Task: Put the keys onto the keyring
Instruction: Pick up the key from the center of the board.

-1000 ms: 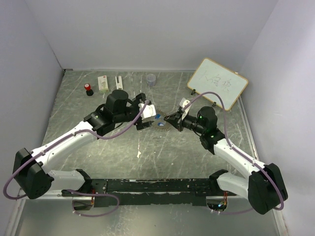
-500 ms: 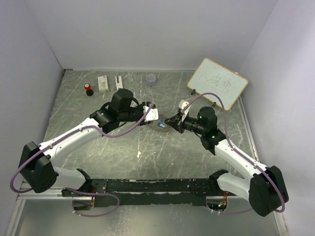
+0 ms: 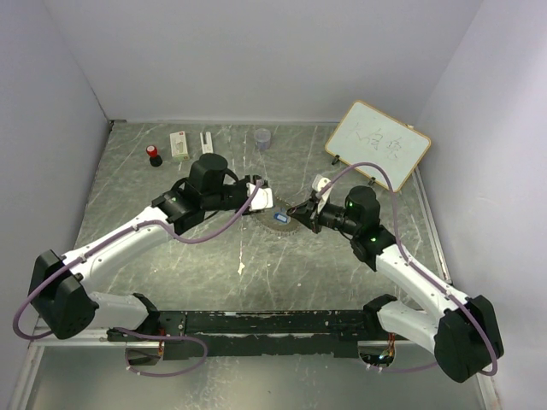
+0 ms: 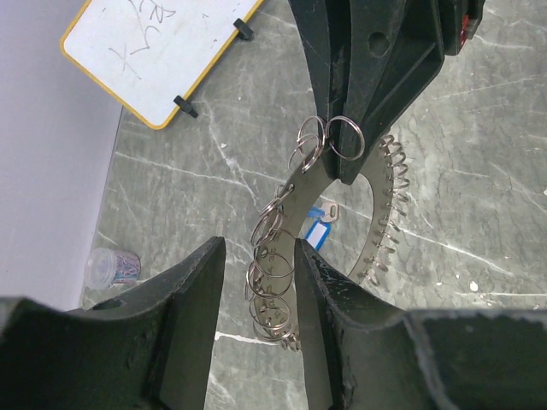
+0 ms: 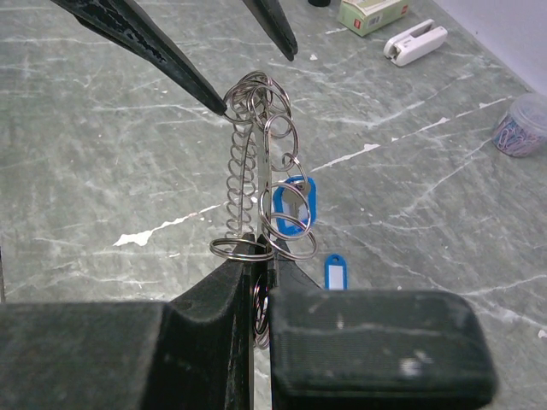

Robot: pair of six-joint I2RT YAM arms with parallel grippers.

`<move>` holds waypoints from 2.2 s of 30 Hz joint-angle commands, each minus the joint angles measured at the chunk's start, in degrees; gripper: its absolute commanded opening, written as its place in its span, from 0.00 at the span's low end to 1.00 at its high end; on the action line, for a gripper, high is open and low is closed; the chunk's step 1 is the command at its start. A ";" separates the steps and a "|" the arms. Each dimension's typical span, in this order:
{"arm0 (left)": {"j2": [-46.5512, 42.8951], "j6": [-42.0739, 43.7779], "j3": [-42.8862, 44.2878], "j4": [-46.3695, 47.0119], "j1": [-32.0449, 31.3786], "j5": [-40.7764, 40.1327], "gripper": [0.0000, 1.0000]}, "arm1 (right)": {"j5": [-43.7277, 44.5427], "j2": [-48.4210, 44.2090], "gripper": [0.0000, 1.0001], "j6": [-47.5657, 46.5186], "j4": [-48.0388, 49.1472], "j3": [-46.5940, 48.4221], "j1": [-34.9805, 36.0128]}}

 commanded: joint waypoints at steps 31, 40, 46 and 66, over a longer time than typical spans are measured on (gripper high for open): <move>1.61 1.17 2.01 1.89 0.26 2.93 0.09 | -3.48 0.38 0.00 -0.57 -2.00 4.03 -0.16; 1.94 1.32 3.39 1.02 0.13 4.29 0.09 | -4.64 4.85 0.00 -1.46 -3.36 6.62 -0.12; 1.31 1.63 4.15 -0.52 0.22 4.38 0.10 | -6.62 7.70 0.00 -3.56 -5.62 8.81 -0.16; -1.65 0.02 3.13 0.08 -0.36 2.95 0.07 | -5.74 13.72 0.00 -5.51 -7.73 12.26 -0.16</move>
